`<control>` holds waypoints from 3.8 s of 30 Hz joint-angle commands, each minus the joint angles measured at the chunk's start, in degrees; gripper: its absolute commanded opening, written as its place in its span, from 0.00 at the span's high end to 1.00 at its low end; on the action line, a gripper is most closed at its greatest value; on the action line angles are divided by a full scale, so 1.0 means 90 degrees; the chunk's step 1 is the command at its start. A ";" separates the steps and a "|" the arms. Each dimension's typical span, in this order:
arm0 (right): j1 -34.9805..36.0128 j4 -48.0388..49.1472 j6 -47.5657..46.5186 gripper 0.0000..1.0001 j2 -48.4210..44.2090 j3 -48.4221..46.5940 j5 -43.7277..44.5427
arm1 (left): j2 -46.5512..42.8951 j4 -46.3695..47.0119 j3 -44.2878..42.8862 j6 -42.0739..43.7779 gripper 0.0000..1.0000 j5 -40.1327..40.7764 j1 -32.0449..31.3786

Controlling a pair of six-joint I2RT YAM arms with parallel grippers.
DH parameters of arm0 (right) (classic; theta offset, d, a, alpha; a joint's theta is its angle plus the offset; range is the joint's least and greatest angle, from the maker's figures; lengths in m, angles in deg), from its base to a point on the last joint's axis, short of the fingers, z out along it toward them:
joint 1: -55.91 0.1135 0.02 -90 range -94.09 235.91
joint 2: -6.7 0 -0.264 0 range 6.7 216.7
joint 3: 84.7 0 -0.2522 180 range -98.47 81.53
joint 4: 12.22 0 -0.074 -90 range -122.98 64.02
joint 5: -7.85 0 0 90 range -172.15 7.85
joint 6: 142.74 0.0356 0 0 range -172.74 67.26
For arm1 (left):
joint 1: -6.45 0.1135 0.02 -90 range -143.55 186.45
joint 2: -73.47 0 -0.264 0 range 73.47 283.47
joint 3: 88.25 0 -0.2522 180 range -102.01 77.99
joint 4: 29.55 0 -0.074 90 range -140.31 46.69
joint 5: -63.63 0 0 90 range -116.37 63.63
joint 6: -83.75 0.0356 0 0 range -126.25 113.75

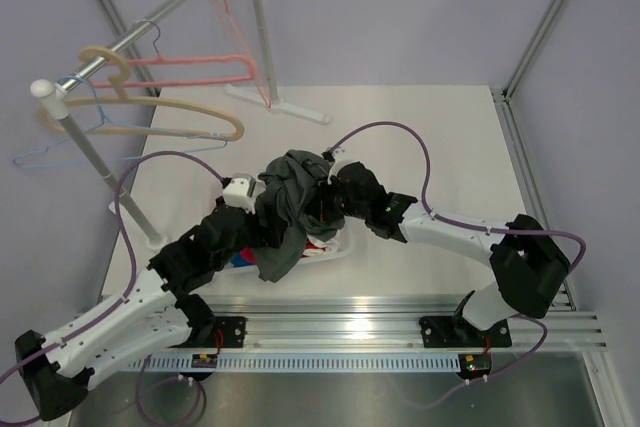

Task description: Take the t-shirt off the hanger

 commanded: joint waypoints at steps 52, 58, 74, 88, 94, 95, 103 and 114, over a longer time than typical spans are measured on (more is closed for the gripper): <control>0.0055 -0.1421 -0.0247 0.70 -0.0899 -0.0721 0.1492 | -0.0869 -0.0547 -0.0549 -0.0985 0.01 0.1413 -0.0092; 0.0026 -0.1500 -0.0618 0.89 -0.1116 -0.1247 0.1834 | -0.0674 -0.0538 -0.0979 -0.0536 0.01 0.0642 -0.0092; -0.0123 -0.0646 -0.0520 1.00 0.1708 -0.2434 0.1159 | -0.1640 0.0563 -0.0511 -0.0409 0.01 0.0279 -0.0102; 0.0006 0.0786 -0.0335 1.00 0.1620 -0.0399 0.1024 | -0.1348 0.0947 -0.0667 -0.0125 0.01 0.0436 -0.0102; 0.0006 -0.0355 -0.0589 0.97 0.0927 -0.1023 0.1569 | -0.1084 0.0742 -0.0988 0.0070 0.01 0.0201 -0.0092; 0.0006 -0.0512 -0.0715 0.87 0.0675 -0.1159 0.1774 | -0.1016 0.0713 -0.1086 0.0118 0.01 0.0172 -0.0092; 0.0006 -0.2729 -0.1038 0.27 -0.0449 -0.2400 0.2751 | -0.0713 0.0362 -0.1672 0.0480 0.01 -0.0560 -0.0102; 0.0006 -0.4156 -0.0336 0.01 -0.3327 -0.1494 0.3339 | -0.0781 -0.0342 -0.1722 0.0656 0.01 -0.1293 -0.0092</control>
